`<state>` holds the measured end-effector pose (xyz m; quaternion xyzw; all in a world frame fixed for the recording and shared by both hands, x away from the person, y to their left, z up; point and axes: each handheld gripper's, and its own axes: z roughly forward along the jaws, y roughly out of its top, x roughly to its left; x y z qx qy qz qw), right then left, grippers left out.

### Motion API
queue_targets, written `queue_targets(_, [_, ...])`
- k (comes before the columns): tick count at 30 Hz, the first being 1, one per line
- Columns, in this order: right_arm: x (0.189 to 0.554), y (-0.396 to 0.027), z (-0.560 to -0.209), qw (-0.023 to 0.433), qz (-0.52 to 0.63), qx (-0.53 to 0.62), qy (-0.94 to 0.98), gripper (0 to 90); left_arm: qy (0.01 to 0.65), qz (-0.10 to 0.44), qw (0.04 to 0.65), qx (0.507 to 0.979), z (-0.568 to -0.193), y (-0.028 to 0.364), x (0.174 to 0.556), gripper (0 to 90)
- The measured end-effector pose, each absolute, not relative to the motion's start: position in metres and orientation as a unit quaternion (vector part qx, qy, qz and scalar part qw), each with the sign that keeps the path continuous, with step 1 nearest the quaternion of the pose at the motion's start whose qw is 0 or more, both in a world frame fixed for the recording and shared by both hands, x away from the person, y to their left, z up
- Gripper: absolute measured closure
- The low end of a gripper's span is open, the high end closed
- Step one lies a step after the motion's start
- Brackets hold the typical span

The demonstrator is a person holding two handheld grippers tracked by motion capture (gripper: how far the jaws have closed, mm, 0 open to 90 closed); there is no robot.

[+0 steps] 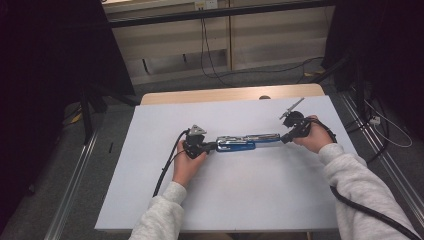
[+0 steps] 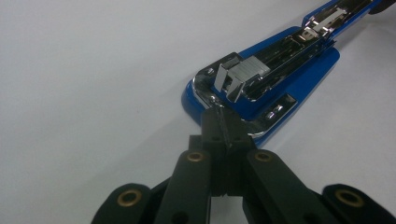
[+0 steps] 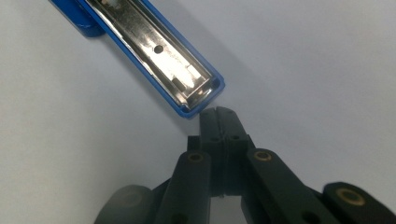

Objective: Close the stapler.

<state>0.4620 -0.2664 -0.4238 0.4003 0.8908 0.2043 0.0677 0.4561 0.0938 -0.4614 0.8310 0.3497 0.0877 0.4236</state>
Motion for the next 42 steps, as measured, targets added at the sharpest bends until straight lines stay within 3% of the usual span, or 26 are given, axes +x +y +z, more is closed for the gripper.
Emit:
queue_targets(18, [0.462, -0.265, -0.429, 0.058, 0.208, 0.398, 0.892, 90.0, 0.349, 0.093, 0.421, 0.832, -0.462, 0.093, 0.455, 90.0])
queue_targets(28, [0.464, -0.252, -0.410, 0.066, 0.239, 0.380, 0.891, 89.5, 0.351, 0.093, 0.419, 0.832, -0.462, 0.093, 0.455, 89.0])
queue_targets(32, [0.462, -0.248, -0.406, 0.071, 0.244, 0.375, 0.892, 86.2, 0.361, 0.103, 0.420, 0.826, -0.461, 0.095, 0.455, 81.7])
queue_targets(33, [0.461, -0.247, -0.405, 0.075, 0.252, 0.379, 0.887, 80.8, 0.365, 0.100, 0.418, 0.826, -0.461, 0.095, 0.455, 70.3])
queue_targets(35, [0.460, -0.247, -0.404, 0.078, 0.258, 0.385, 0.883, 76.2, 0.370, 0.101, 0.412, 0.826, -0.461, 0.097, 0.454, 65.1])
queue_targets(37, [0.459, -0.248, -0.405, 0.081, 0.264, 0.389, 0.879, 69.5, 0.379, 0.097, 0.412, 0.823, -0.461, 0.099, 0.453, 50.5])
queue_targets(40, [0.457, -0.248, -0.405, 0.080, 0.269, 0.393, 0.876, 64.4, 0.385, 0.098, 0.417, 0.818, -0.455, 0.106, 0.450, 48.3])
queue_targets(41, [0.455, -0.247, -0.404, 0.082, 0.269, 0.392, 0.876, 56.6, 0.391, 0.098, 0.422, 0.812, -0.454, 0.109, 0.448, 37.2])
queue_targets(42, [0.455, -0.247, -0.404, 0.082, 0.269, 0.392, 0.876, 56.6, 0.394, 0.092, 0.423, 0.811, -0.451, 0.111, 0.447, 37.2])
